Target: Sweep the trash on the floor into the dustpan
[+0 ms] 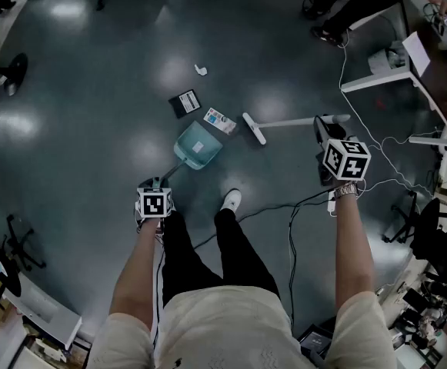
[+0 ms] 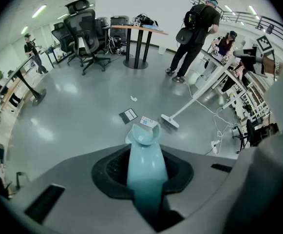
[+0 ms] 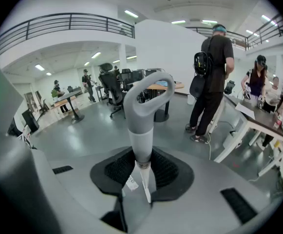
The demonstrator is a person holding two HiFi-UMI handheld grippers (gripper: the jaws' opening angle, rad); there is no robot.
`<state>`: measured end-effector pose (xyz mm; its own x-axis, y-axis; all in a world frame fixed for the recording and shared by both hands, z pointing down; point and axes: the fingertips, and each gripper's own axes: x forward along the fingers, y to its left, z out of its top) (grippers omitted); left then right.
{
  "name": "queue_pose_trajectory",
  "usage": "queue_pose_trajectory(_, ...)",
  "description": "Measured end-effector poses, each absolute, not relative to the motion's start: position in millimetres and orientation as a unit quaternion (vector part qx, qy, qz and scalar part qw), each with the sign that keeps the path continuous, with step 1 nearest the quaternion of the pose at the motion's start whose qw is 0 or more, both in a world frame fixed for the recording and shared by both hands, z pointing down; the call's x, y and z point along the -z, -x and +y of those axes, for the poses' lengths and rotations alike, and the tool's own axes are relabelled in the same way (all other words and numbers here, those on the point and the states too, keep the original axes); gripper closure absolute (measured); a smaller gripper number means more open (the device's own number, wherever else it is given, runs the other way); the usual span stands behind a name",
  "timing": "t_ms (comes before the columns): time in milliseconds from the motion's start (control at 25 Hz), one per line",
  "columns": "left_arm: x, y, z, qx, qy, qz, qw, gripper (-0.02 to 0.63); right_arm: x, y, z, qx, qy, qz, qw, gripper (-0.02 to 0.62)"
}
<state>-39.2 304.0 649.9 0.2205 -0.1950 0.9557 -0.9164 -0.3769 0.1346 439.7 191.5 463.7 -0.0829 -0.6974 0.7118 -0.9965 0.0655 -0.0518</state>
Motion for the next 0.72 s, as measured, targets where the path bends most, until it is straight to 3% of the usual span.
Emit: queue_pose_trajectory(720,-673.0,43.2,308.6,-0.482,-0.672,-0.407,0.387,0.514,-386.3,-409.5,72.9,-0.159,-0.602,-0.736,0.265,0.482)
